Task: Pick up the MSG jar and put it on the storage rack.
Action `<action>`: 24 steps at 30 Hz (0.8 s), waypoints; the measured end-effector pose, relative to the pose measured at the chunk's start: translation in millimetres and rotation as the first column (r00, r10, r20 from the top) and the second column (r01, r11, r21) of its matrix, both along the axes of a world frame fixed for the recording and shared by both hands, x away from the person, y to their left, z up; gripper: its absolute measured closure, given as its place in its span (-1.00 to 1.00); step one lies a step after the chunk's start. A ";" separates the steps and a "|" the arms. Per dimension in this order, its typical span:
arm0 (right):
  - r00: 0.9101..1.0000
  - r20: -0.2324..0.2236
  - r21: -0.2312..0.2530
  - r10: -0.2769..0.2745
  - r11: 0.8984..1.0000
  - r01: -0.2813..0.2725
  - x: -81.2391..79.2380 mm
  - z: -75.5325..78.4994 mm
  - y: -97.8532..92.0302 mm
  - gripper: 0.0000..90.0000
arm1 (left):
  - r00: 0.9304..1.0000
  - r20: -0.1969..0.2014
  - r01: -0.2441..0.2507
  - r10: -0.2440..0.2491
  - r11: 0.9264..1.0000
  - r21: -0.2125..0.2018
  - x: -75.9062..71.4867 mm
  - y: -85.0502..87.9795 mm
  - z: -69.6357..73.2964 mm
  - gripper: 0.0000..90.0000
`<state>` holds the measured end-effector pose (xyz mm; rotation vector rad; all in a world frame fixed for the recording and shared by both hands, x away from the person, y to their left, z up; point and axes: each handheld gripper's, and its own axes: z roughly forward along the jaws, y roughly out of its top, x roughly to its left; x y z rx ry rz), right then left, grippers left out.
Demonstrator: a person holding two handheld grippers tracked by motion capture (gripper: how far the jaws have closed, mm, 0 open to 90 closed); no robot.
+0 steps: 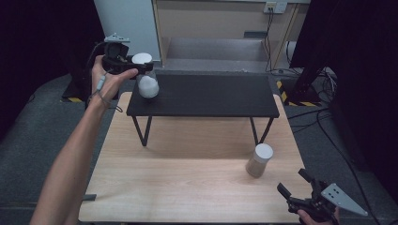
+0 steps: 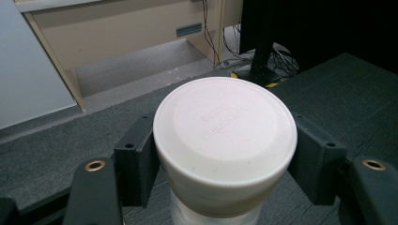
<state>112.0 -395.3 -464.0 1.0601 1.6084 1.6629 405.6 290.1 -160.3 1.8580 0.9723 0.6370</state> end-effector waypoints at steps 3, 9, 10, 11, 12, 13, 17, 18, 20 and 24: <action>1.000 0.000 0.003 0.000 1.000 0.000 -0.4 0.0 -0.2 -0.98 | 1.000 -0.006 0.002 -0.002 1.000 0.003 1.2 0.3 -2.7 -0.28; 1.000 0.000 0.005 0.002 1.000 -0.002 0.2 -0.6 -0.8 -0.98 | 1.000 -0.016 0.002 -0.002 1.000 -0.001 2.4 1.6 -8.6 -0.28; 1.000 -0.001 0.004 0.003 1.000 -0.003 0.5 -0.6 -0.8 -0.98 | 1.000 -0.018 0.003 -0.003 1.000 0.006 2.6 1.3 -9.0 -0.28; 1.000 -0.002 0.004 0.003 1.000 -0.003 0.6 -0.6 -0.8 -0.98 | 1.000 -0.011 0.005 -0.005 1.000 0.003 2.1 1.8 -11.3 -0.28; 1.000 -0.002 0.004 0.005 1.000 -0.005 0.6 -0.6 -0.8 -0.98 | 1.000 -0.008 0.005 -0.005 1.000 -0.003 1.9 2.5 -12.7 -0.28; 1.000 -0.001 0.004 0.005 1.000 -0.005 0.5 -0.5 -0.8 -0.98 | 1.000 -0.004 0.003 -0.003 1.000 -0.013 1.4 3.3 -14.9 -0.28; 1.000 0.000 0.006 0.006 1.000 -0.006 0.4 -0.7 -1.2 -0.98 | 0.999 0.020 0.029 -0.029 1.000 -0.007 0.6 5.9 -21.3 -0.35; 1.000 0.001 0.006 0.007 1.000 -0.007 0.4 -0.7 -1.3 -0.98 | 0.999 0.000 0.042 -0.042 0.999 -0.023 3.2 8.2 -20.3 -0.56; 1.000 0.002 0.006 0.009 1.000 -0.009 0.6 -0.7 -1.3 -0.98 | 0.999 0.033 0.022 -0.022 1.000 -0.018 -1.8 6.5 -21.3 -0.71; 1.000 0.005 0.004 0.010 1.000 -0.010 0.0 -0.2 -0.8 -0.98 | 0.999 0.050 0.017 -0.014 0.998 -0.058 -4.2 10.1 -15.2 -0.86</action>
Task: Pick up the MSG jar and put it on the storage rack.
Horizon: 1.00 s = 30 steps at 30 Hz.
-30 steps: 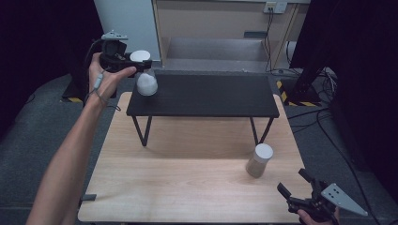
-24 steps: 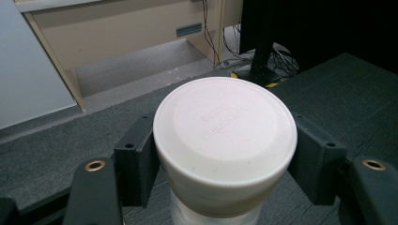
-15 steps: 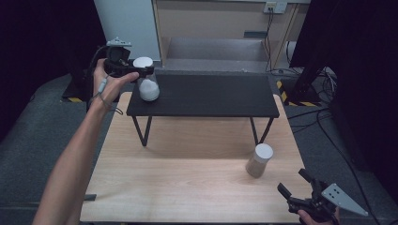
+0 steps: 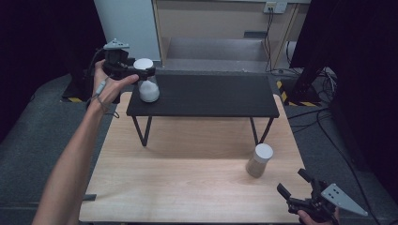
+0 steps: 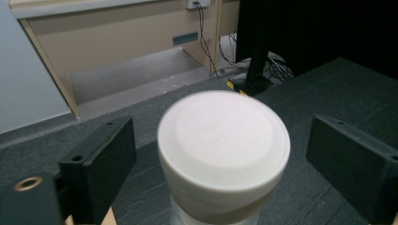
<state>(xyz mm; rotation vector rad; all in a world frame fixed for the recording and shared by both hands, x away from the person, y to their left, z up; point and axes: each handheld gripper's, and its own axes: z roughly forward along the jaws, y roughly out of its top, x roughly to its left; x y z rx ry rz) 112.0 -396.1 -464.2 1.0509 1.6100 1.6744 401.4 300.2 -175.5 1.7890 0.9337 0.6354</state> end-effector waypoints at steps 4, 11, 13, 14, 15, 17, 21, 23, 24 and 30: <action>1.000 0.000 -0.001 -0.001 1.000 0.001 0.3 0.0 -0.1 -0.98 | 0.997 0.065 0.032 -0.028 0.998 -0.059 -6.1 5.3 7.4 -0.87; 1.000 0.000 -0.001 0.006 1.000 -0.006 0.9 0.3 0.3 -0.98 | 0.990 0.129 0.078 -0.062 0.989 -0.126 -20.0 11.2 25.3 -0.88; 1.000 -0.001 0.000 0.007 1.000 -0.007 1.3 0.2 -0.1 -0.98 | 0.988 0.138 0.088 -0.071 0.989 -0.120 -24.9 11.3 30.2 -0.90; 1.000 0.000 -0.001 0.007 1.000 -0.007 1.3 0.2 -0.1 -0.98 | 0.986 0.149 0.095 -0.076 0.988 -0.121 -28.8 11.8 30.6 -0.90; 1.000 0.003 -0.002 0.009 1.000 -0.009 1.1 0.3 -0.2 -0.98 | 0.985 0.153 0.101 -0.081 0.987 -0.123 -31.5 12.4 30.9 -0.90; 1.000 0.006 -0.003 0.012 1.000 -0.012 0.5 0.7 -0.1 -0.98 | 0.982 0.164 0.118 -0.096 0.985 -0.127 -37.3 14.7 29.7 -0.90; 1.000 0.004 0.000 0.016 1.000 -0.016 0.6 0.4 -0.2 -0.98 | 0.977 0.178 0.141 -0.120 0.984 -0.109 -52.7 18.6 25.6 -0.90; 1.000 0.001 0.000 0.019 1.000 -0.019 1.7 0.2 -0.3 -0.98 | 0.973 0.186 0.158 -0.135 0.981 -0.116 -59.5 23.1 21.2 -0.90; 1.000 0.002 -0.001 0.022 1.000 -0.022 2.2 0.1 -0.3 -0.98 | 0.970 0.190 0.175 -0.149 0.976 -0.131 -63.5 27.1 16.8 -0.90; 1.000 0.008 -0.003 0.029 1.000 -0.029 1.8 0.4 -0.1 -0.98 | 0.955 0.213 0.238 -0.206 0.961 -0.138 -87.3 39.0 -0.9 -0.90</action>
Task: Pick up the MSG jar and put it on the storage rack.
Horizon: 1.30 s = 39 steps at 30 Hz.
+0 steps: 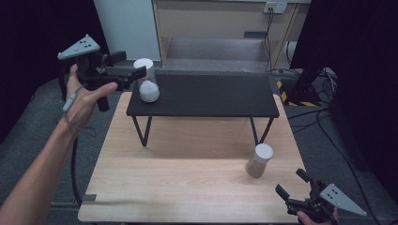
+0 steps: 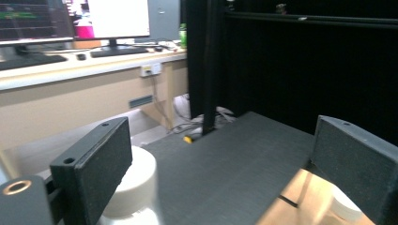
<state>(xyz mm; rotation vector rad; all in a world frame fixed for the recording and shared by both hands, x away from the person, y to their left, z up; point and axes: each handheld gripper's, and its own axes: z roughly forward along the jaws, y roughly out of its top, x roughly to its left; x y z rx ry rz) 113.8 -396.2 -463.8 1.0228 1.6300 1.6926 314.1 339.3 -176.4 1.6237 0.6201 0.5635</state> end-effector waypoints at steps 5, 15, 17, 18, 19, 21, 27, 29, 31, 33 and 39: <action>1.000 -0.001 -0.001 0.004 1.000 -0.004 0.5 0.1 0.4 -0.98 | 0.999 0.019 0.049 -0.049 0.999 0.001 -22.2 5.3 -15.1 -0.90; 1.000 -0.005 -0.001 0.010 1.000 -0.010 1.4 0.2 1.1 -0.98 | 0.994 0.039 0.106 -0.107 0.994 0.023 -62.6 13.0 -47.5 -0.91; 1.000 -0.008 -0.003 0.009 1.000 -0.009 1.9 0.3 1.9 -0.98 | 0.993 0.033 0.112 -0.112 0.994 0.008 -69.8 16.4 -56.4 -0.91; 1.000 -0.009 -0.005 0.011 1.000 -0.011 2.3 0.6 2.3 -0.98 | 0.993 0.033 0.112 -0.112 0.994 0.007 -74.4 18.3 -61.9 -0.91; 1.000 -0.009 -0.010 0.013 1.000 -0.013 2.7 1.1 2.8 -0.98 | 0.993 0.031 0.112 -0.112 0.994 0.008 -77.7 20.0 -65.9 -0.91; 1.000 -0.007 -0.014 0.017 1.000 -0.017 3.1 1.6 3.7 -0.98 | 0.994 0.026 0.109 -0.109 0.994 0.006 -82.8 22.8 -73.5 -0.91; 1.000 -0.007 -0.024 0.024 0.999 -0.024 5.7 2.4 4.9 -0.98 | 0.996 0.009 0.086 -0.087 0.996 0.034 -97.9 28.5 -94.1 -0.92; 1.000 -0.011 -0.025 0.021 0.999 -0.022 6.7 2.8 5.6 -0.98 | 0.997 0.015 0.080 -0.081 0.996 0.038 -103.5 30.0 -102.2 -0.92; 1.000 -0.010 -0.026 0.022 0.999 -0.022 7.6 2.8 5.7 -0.97 | 0.997 0.024 0.069 -0.071 0.996 0.050 -107.8 30.1 -108.5 -0.92; 1.000 -0.012 -0.024 0.024 0.999 -0.024 8.6 2.4 5.5 -0.97 | 0.997 0.015 0.075 -0.076 0.997 0.023 -108.5 31.9 -117.0 -0.92; 1.000 -0.015 -0.016 0.025 1.000 -0.025 9.6 1.8 4.5 -0.97 | 0.998 0.008 0.061 -0.062 0.998 0.033 -113.0 33.7 -136.5 -0.91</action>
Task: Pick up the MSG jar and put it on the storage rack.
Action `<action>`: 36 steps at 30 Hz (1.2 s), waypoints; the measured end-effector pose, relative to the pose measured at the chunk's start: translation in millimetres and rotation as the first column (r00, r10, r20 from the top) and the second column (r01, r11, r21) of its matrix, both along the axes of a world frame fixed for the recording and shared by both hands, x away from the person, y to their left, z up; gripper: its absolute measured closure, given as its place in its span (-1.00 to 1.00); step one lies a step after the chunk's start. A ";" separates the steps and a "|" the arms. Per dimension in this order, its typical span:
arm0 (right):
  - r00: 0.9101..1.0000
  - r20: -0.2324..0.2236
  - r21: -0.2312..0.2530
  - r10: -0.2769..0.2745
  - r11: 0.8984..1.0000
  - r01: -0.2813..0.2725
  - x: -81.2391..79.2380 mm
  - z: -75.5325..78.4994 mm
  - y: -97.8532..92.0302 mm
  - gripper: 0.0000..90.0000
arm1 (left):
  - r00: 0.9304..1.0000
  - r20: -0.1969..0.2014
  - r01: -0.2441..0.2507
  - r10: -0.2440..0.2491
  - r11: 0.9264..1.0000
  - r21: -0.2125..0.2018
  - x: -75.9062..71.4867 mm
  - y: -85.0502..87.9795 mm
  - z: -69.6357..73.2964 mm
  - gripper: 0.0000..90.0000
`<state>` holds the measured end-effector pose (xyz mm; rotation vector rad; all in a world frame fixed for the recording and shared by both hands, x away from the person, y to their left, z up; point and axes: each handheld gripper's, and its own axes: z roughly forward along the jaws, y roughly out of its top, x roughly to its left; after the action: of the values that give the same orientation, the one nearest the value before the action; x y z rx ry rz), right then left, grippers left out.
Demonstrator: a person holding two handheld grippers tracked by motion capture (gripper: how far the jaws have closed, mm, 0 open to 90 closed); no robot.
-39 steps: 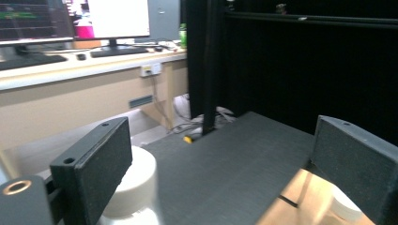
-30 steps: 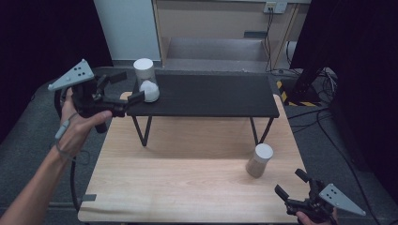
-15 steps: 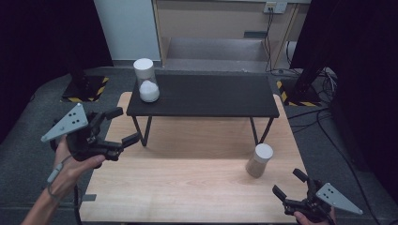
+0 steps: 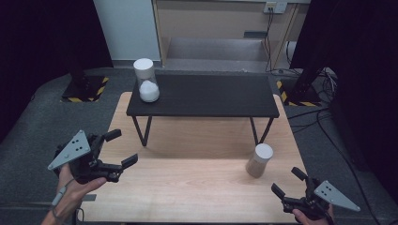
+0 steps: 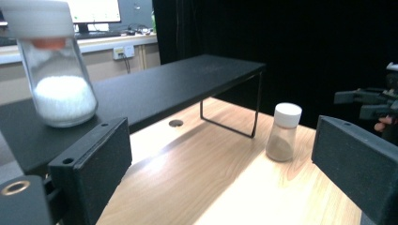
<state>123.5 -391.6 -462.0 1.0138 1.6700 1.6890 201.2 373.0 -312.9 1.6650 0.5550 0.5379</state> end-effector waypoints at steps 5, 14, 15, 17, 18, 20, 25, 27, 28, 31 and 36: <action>1.000 0.002 -0.001 0.001 1.000 -0.001 -0.4 0.2 0.4 -0.97 | 1.000 -0.012 -0.009 0.009 1.000 0.015 -4.9 1.8 -16.7 -0.90; 1.000 0.003 -0.001 0.001 1.000 -0.001 -0.4 0.3 1.1 -0.97 | 0.998 -0.049 -0.032 0.033 0.999 0.009 -14.9 5.9 -47.5 -0.90; 1.000 0.004 -0.002 0.001 1.000 -0.001 -0.4 0.3 1.1 -0.97 | 0.998 -0.045 -0.041 0.041 0.999 0.017 -16.2 5.9 -51.3 -0.90; 1.000 0.003 -0.001 0.001 1.000 -0.001 -0.4 0.4 1.3 -0.97 | 0.997 -0.053 -0.045 0.047 0.999 0.028 -16.6 6.0 -56.3 -0.89; 1.000 0.002 -0.001 0.000 1.000 0.000 -0.5 0.4 1.4 -0.97 | 0.997 -0.058 -0.047 0.048 0.998 0.030 -16.7 5.9 -59.7 -0.89; 1.000 0.000 -0.001 -0.001 1.000 0.001 -0.5 0.5 1.6 -0.97 | 0.997 -0.059 -0.053 0.056 0.997 0.053 -17.9 4.4 -64.6 -0.89; 1.000 0.005 -0.009 -0.005 1.000 0.006 -0.5 0.8 1.9 -0.97 | 0.996 -0.055 -0.061 0.065 0.996 0.065 -20.2 1.7 -78.4 -0.88; 1.000 0.008 -0.016 -0.010 1.000 0.010 -1.3 1.6 2.8 -0.97 | 0.997 -0.049 -0.060 0.064 0.994 0.086 -20.3 1.5 -78.9 -0.88; 1.000 0.013 -0.021 -0.010 1.000 0.010 -1.9 2.1 3.3 -0.96 | 0.997 -0.054 -0.059 0.063 0.995 0.080 -19.9 2.1 -79.9 -0.88; 1.000 0.023 -0.028 -0.013 1.000 0.014 -3.2 2.8 4.2 -0.96 | 0.996 -0.053 -0.071 0.075 0.994 0.084 -20.1 2.4 -81.2 -0.88; 1.000 0.023 -0.028 -0.021 0.999 0.021 -3.3 2.0 3.1 -0.96 | 0.994 -0.059 -0.089 0.094 0.993 0.081 -20.9 5.0 -83.6 -0.88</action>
<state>120.2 -388.5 -460.0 0.9918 1.6590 1.6525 180.2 377.9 -396.5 1.7414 0.6660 0.5816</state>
